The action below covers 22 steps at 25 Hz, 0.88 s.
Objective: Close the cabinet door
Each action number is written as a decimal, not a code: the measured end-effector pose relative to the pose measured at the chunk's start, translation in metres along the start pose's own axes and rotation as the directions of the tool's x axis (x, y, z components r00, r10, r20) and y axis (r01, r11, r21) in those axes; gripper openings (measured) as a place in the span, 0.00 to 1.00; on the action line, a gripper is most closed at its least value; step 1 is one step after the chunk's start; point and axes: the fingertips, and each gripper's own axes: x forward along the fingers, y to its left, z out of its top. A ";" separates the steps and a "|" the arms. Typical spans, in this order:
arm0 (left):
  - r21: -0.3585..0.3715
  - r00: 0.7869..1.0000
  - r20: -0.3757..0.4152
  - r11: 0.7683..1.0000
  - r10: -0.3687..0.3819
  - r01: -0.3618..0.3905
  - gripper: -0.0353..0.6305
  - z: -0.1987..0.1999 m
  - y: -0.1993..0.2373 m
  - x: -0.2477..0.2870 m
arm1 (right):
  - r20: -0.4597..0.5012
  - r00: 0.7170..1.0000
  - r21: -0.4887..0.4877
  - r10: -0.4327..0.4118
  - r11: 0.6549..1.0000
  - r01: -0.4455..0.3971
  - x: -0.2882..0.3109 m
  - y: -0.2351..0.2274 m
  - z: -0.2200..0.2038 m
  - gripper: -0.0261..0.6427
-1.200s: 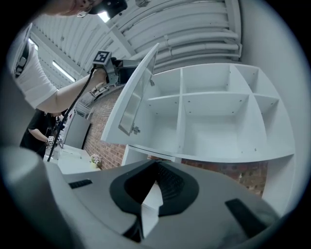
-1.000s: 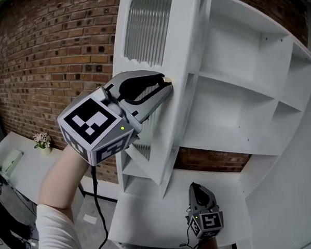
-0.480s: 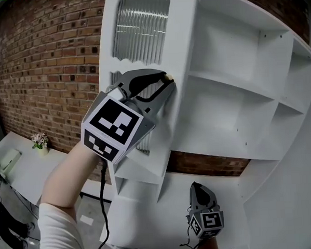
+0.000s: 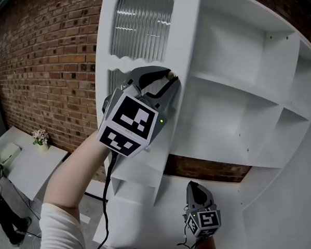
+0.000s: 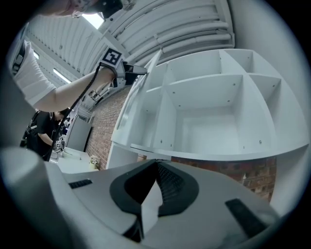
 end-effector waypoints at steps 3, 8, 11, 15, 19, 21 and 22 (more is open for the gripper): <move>0.003 1.000 -0.011 1.000 0.011 -0.011 0.19 -0.005 -0.001 0.011 | -0.001 1.000 -0.001 0.023 1.000 -0.023 0.005 -0.003 -0.005 0.05; -0.014 1.000 -0.010 0.999 0.029 -0.029 0.19 -0.012 -0.001 0.026 | -0.005 0.999 0.009 0.049 0.999 -0.049 0.015 -0.006 -0.011 0.05; -0.020 0.999 -0.014 0.999 0.040 -0.040 0.19 -0.019 0.000 0.034 | -0.002 0.998 -0.004 0.061 0.998 -0.061 0.021 -0.006 -0.012 0.05; -0.021 0.999 -0.018 0.999 0.048 -0.048 0.19 -0.024 0.001 0.044 | 0.001 0.998 -0.009 0.063 0.998 -0.063 0.022 -0.009 -0.012 0.05; -0.035 0.998 -0.025 0.998 0.052 -0.053 0.19 -0.030 0.002 0.055 | -0.003 0.998 0.002 0.056 0.998 -0.056 0.020 -0.014 -0.015 0.05; -0.052 0.998 -0.023 0.997 0.052 -0.053 0.19 -0.034 0.002 0.059 | -0.010 0.999 0.004 0.053 0.999 -0.053 0.019 -0.015 -0.020 0.05; -0.062 0.998 -0.020 0.997 0.055 -0.056 0.19 -0.035 0.003 0.061 | -0.016 0.999 0.003 0.050 0.999 -0.050 0.019 -0.016 -0.023 0.05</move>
